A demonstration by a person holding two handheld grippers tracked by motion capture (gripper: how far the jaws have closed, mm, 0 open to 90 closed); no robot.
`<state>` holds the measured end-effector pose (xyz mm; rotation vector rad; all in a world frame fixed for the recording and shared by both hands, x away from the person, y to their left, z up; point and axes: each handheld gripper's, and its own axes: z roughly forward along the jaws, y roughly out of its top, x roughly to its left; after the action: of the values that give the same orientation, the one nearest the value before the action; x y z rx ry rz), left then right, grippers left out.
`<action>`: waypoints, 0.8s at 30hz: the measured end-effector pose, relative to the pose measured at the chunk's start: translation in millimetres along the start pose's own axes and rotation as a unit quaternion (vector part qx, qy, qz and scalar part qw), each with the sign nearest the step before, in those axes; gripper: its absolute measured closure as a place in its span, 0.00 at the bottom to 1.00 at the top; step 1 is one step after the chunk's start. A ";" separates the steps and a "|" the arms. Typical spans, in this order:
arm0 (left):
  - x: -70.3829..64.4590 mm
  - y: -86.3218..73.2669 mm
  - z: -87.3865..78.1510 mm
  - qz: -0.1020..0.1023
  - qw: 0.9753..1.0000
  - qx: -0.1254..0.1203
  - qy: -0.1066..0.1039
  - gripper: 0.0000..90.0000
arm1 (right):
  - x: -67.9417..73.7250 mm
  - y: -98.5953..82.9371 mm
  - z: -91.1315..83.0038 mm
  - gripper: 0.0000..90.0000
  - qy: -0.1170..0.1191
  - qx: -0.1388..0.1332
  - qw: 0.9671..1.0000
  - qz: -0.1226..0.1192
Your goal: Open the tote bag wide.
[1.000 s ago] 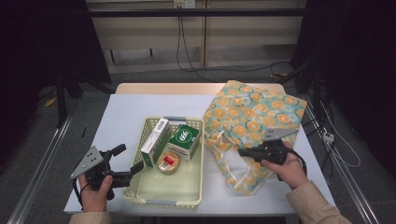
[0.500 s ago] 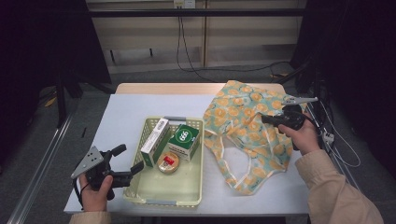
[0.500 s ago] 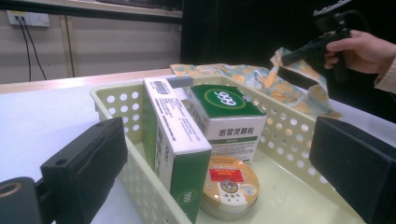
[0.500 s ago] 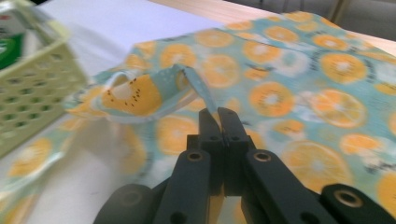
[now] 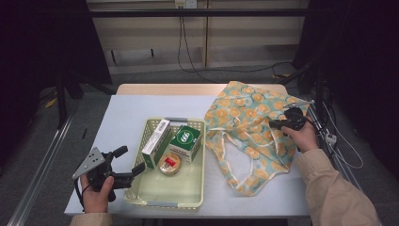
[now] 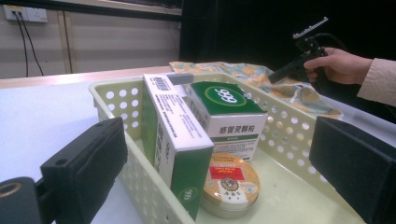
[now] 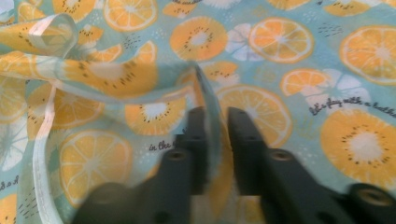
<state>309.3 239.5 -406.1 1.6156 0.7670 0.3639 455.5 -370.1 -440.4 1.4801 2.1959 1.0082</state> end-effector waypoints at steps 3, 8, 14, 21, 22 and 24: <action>-0.4 0.6 -0.5 0.001 1.000 0.000 0.001 0.04 | 6.6 -0.1 -1.3 0.62 0.005 -0.012 1.000 -0.017; -1.2 0.8 0.1 0.002 1.000 0.001 -0.001 0.04 | 24.7 3.0 -7.7 0.43 0.020 -0.025 0.999 -0.032; -1.9 0.8 1.1 0.001 1.000 -0.001 -0.003 0.04 | 45.6 15.2 -19.3 0.29 0.016 -0.057 0.997 -0.047; -1.6 1.0 1.5 0.000 1.000 -0.001 -0.004 0.04 | 76.1 28.3 -24.0 0.33 0.048 -0.073 0.992 -0.088; -1.6 0.8 2.0 0.000 1.000 -0.001 -0.005 0.04 | 81.3 29.3 -22.1 0.34 0.055 -0.074 0.991 -0.093; -1.5 0.4 2.7 -0.001 1.000 0.000 -0.006 0.04 | 91.1 30.5 -16.0 0.36 0.066 -0.072 0.990 -0.103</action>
<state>310.0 236.5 -406.0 1.6147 0.7591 0.3526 428.5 -287.6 -396.2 1.1283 2.2555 1.1943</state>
